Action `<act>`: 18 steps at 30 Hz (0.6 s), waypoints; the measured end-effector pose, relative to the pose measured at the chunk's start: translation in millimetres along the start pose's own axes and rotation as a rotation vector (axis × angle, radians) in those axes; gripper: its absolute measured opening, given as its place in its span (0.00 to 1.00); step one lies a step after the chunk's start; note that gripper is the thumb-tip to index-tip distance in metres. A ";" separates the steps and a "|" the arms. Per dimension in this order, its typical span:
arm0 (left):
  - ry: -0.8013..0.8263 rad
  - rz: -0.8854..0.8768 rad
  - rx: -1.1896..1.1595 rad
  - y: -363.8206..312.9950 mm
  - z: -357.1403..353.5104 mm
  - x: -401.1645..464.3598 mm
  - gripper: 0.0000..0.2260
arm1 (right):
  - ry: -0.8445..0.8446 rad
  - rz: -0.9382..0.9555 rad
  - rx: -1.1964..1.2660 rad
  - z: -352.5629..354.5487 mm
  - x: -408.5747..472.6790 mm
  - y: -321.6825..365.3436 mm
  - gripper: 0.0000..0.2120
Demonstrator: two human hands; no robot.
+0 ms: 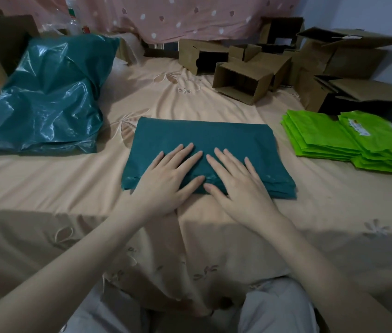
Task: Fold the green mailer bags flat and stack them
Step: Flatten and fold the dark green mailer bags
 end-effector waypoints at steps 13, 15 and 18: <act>0.017 0.082 -0.026 29.2 -20.6 58.7 0.32 | 0.058 -0.107 -0.039 -12.6 62.1 -24.1 0.29; -0.009 0.158 -0.015 38.3 -13.8 41.6 0.32 | 0.033 -0.049 -0.018 -9.1 56.3 -2.8 0.29; -0.124 0.210 -0.018 51.7 0.8 11.4 0.33 | -0.011 0.070 0.057 -7.8 50.0 40.2 0.27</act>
Point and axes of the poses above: each hand's wrist, its own x-axis towards the middle knuckle, its own z-axis out of the back of the hand, y = z × x, the point moved 5 cm from there along x, towards the middle knuckle, and after that the axes turned 7 degrees about -y, right-handed, at the moved point
